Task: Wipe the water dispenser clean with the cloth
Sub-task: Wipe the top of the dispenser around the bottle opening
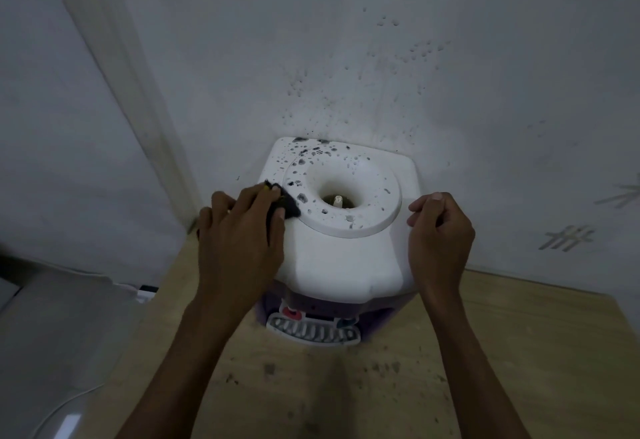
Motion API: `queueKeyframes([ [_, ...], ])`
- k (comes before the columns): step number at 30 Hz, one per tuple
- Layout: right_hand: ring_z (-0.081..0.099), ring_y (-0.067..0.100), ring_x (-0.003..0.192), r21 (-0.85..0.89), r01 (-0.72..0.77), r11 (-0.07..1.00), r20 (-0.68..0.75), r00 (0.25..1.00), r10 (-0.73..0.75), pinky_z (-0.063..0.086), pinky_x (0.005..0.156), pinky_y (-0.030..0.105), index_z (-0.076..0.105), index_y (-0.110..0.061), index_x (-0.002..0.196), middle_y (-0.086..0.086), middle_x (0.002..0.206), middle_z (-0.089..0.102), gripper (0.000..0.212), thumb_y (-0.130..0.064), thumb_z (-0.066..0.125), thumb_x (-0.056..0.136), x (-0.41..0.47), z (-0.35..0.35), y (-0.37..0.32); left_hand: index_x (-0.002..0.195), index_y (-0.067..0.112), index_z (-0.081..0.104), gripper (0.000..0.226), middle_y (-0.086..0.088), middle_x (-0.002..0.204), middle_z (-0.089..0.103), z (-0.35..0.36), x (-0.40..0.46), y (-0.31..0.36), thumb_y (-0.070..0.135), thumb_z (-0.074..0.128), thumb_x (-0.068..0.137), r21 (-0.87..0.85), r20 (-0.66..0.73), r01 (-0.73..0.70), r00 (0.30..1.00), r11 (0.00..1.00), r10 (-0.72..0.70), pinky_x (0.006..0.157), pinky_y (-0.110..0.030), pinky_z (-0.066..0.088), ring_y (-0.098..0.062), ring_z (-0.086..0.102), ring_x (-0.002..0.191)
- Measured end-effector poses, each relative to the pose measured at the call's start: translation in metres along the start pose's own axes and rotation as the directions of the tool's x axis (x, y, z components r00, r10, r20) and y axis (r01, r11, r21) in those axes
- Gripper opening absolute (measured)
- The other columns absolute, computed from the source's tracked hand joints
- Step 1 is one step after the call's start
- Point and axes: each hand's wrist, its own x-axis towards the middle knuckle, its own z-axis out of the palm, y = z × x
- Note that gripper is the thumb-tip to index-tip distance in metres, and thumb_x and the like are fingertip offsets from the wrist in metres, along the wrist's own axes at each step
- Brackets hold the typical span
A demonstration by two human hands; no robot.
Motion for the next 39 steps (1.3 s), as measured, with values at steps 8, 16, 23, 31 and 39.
queueKeyframes([
  [8, 0.061, 0.006, 0.064, 0.010, -0.003, 1.000, -0.003, 1.000, 0.003, 0.040, 0.057, 0.010, 0.064, -0.016, 0.078, -0.006, 0.066, 0.064, 0.037, -0.017, 0.039, 0.106, -0.001, 0.000, 0.000, 0.127, 0.027, 0.063, 0.037, 0.009, 0.131, 0.065, -0.005, -0.001, -0.011, 0.039, 0.043, 0.098, -0.142, 0.054, -0.021, 0.998, 0.990, 0.028, 0.085, -0.036, 0.029, -0.022, 0.041, 0.102],
  [16, 0.062, 0.007, 0.066, 0.006, -0.001, 1.000, -0.006, 1.000, 0.001, 0.040, 0.058, 0.009, 0.063, -0.017, 0.077, -0.007, 0.066, 0.064, 0.037, -0.015, 0.039, 0.105, 0.000, 0.000, 0.001, 0.128, 0.030, 0.060, 0.032, 0.010, 0.132, 0.065, -0.012, -0.010, -0.008, 0.035, 0.042, 0.101, -0.127, 0.073, -0.052, 0.995, 0.990, 0.061, 0.087, -0.042, 0.036, -0.023, 0.042, 0.102],
  [23, 0.061, 0.006, 0.065, 0.002, -0.006, 1.000, -0.005, 1.000, 0.006, 0.040, 0.057, 0.011, 0.064, -0.016, 0.078, -0.006, 0.066, 0.064, 0.037, -0.014, 0.039, 0.106, -0.001, 0.000, -0.001, 0.133, 0.029, 0.060, 0.030, 0.006, 0.136, 0.065, 0.022, 0.063, -0.034, 0.027, 0.048, 0.106, -0.201, 0.139, 0.018, 0.990, 0.980, 0.010, 0.089, -0.035, 0.024, -0.027, 0.045, 0.107],
  [31, 0.062, 0.006, 0.065, 0.018, -0.020, 1.000, -0.010, 1.000, 0.020, 0.041, 0.058, 0.010, 0.064, -0.016, 0.078, -0.005, 0.067, 0.064, 0.037, -0.014, 0.039, 0.105, -0.001, -0.001, 0.000, 0.133, 0.030, 0.060, 0.029, 0.006, 0.131, 0.066, -0.005, -0.013, -0.025, 0.026, 0.052, 0.106, -0.249, 0.046, 0.043, 0.998, 0.968, -0.033, 0.087, -0.035, 0.027, -0.012, 0.032, 0.097],
  [39, 0.061, 0.008, 0.064, 0.021, 0.009, 1.000, 0.002, 1.000, -0.009, 0.041, 0.057, 0.011, 0.063, -0.016, 0.075, -0.005, 0.065, 0.064, 0.036, -0.017, 0.039, 0.102, 0.001, 0.000, -0.002, 0.130, 0.031, 0.064, 0.036, 0.008, 0.119, 0.072, 0.006, 0.014, -0.032, 0.043, 0.046, 0.101, -0.330, 0.104, 0.099, 0.992, 0.939, -0.068, 0.091, -0.042, 0.041, -0.018, 0.053, 0.098],
])
